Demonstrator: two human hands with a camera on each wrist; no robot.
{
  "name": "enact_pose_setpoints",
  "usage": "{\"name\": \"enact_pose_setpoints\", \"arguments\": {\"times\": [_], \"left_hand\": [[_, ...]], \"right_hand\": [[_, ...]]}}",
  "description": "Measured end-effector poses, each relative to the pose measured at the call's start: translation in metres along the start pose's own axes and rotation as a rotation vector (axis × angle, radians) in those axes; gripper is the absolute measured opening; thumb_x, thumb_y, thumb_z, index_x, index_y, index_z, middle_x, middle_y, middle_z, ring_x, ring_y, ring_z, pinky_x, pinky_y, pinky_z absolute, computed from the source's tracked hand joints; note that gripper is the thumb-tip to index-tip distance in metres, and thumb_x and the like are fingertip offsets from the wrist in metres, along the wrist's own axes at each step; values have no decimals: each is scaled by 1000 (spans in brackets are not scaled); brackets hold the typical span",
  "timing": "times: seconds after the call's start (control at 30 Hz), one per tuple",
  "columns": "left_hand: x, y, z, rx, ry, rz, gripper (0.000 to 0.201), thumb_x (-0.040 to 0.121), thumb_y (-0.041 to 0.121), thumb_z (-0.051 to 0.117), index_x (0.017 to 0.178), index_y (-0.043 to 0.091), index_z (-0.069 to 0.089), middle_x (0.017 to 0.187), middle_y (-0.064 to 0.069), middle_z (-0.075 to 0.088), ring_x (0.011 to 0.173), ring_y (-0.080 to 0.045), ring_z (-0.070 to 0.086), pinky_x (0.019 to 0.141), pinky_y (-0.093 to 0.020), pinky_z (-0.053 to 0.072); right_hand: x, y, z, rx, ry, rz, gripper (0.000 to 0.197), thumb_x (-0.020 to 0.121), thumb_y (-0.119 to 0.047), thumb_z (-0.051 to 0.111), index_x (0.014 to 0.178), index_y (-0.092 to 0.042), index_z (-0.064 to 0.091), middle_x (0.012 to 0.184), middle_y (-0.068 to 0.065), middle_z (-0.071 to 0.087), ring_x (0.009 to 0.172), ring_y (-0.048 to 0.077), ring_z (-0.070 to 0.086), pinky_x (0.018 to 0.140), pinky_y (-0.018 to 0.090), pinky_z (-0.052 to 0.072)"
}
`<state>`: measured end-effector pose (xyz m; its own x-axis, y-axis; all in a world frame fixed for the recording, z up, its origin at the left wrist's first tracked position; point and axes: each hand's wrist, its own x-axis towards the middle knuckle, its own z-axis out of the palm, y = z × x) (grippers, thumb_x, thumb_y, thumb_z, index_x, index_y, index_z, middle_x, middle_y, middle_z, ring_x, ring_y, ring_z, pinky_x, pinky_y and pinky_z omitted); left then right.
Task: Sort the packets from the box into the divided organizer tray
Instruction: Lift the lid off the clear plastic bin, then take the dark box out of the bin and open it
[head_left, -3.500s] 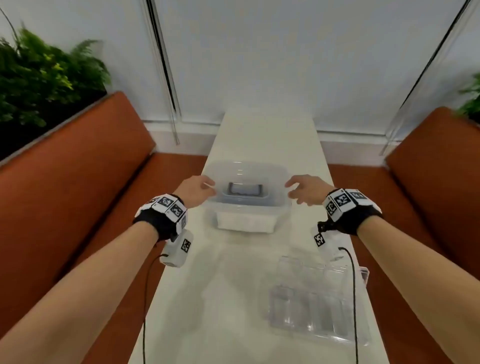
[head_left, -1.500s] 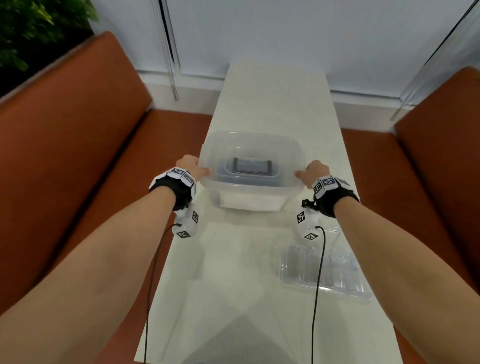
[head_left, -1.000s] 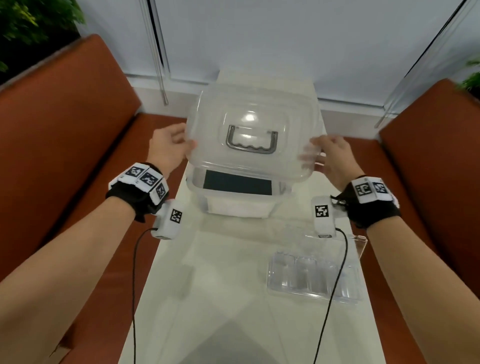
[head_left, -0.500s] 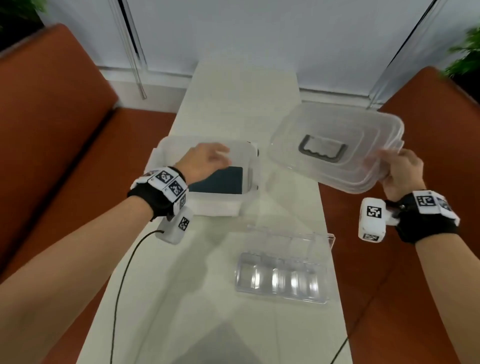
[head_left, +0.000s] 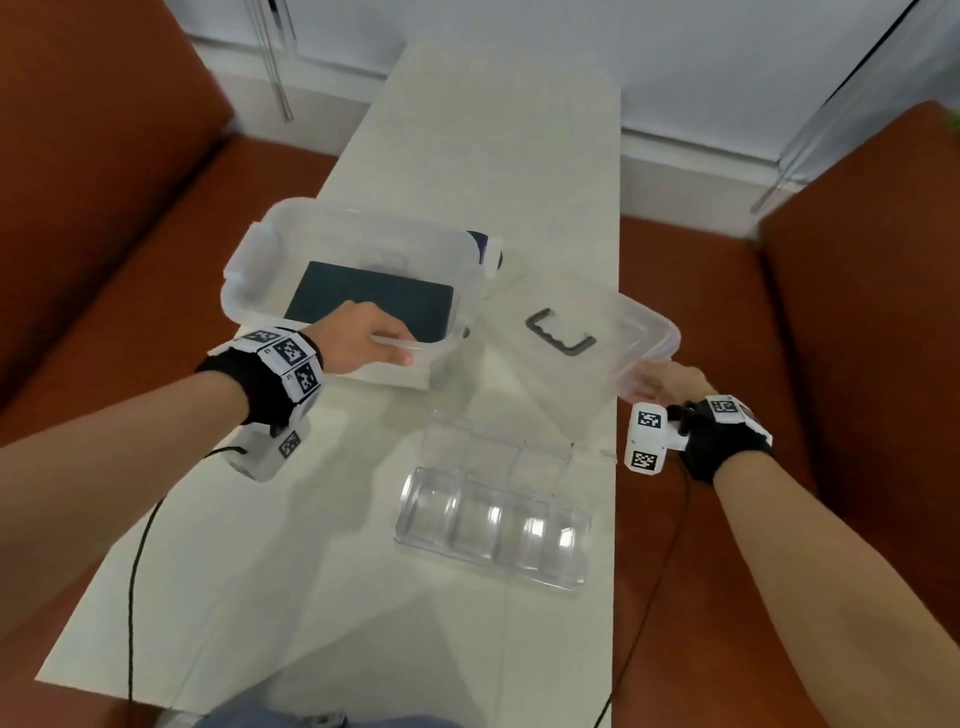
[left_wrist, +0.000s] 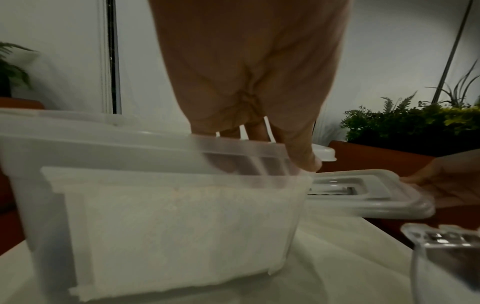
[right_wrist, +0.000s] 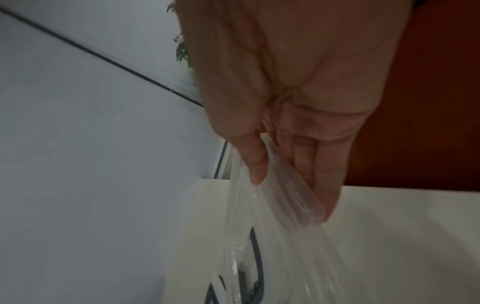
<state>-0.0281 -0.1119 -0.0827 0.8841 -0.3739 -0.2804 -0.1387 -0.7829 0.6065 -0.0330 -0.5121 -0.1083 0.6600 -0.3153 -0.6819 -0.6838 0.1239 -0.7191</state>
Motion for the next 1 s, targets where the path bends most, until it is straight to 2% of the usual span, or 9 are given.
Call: {"name": "enact_pose_setpoints", "arguments": {"times": [0.1,0.23,0.33,0.47,0.57,0.6,0.7,0.87,1.0], "left_hand": [[-2,1,2,-12,37,0,26,86,32,71,107,17,74,109,5,71,104,-12,60,93,-23,37],[-4,2,4,-13,55,-5,28,86,31,70,109,16,73,110,6,70,104,-11,59,94,-23,37],[-3,3,5,1,52,3,29,87,31,69,110,14,72,110,5,69,101,-10,58,92,-22,36],[-3,2,5,24,57,0,31,88,32,68,112,14,71,107,9,66,98,-8,56,90,-22,35],[-2,1,5,34,66,0,31,87,33,68,112,15,71,104,13,64,97,-6,55,89,-21,33],[-2,1,6,32,70,-2,31,87,33,68,113,15,71,103,14,63,98,-6,55,89,-21,33],[-2,0,7,31,79,-6,32,87,33,68,114,15,71,105,14,63,98,-6,54,90,-21,33],[-2,-1,9,9,102,-24,35,86,33,69,116,15,70,111,10,64,101,-5,52,91,-21,32],[-3,-1,9,7,100,-20,34,87,34,68,116,16,70,112,10,65,101,-6,54,91,-20,33]], "right_hand": [[10,5,-5,-264,-78,13,43,93,-15,55,131,4,49,130,22,57,104,31,61,79,35,51],[18,19,-16,-507,-41,90,31,81,-23,72,101,1,67,89,14,73,77,25,65,62,27,46],[22,34,-13,-548,-78,137,32,86,-24,69,102,4,64,90,17,71,69,24,63,59,27,45],[23,46,-7,-651,-72,108,31,92,-16,62,106,11,61,85,18,66,70,26,61,72,35,50],[26,39,-5,-753,-11,48,25,90,-9,61,104,12,62,75,17,65,55,22,55,53,30,45],[28,35,-5,-809,33,1,24,90,-7,61,104,11,63,80,18,66,60,24,59,54,31,50],[36,26,0,-1058,111,-208,30,92,-14,59,118,2,59,114,20,64,100,31,63,88,38,53],[50,36,7,-1365,-202,-307,72,86,-26,68,148,-29,31,146,19,34,126,33,47,100,36,42],[57,44,9,-1446,-181,-354,80,82,-28,73,148,-33,29,144,20,33,127,34,44,103,38,42]]}}
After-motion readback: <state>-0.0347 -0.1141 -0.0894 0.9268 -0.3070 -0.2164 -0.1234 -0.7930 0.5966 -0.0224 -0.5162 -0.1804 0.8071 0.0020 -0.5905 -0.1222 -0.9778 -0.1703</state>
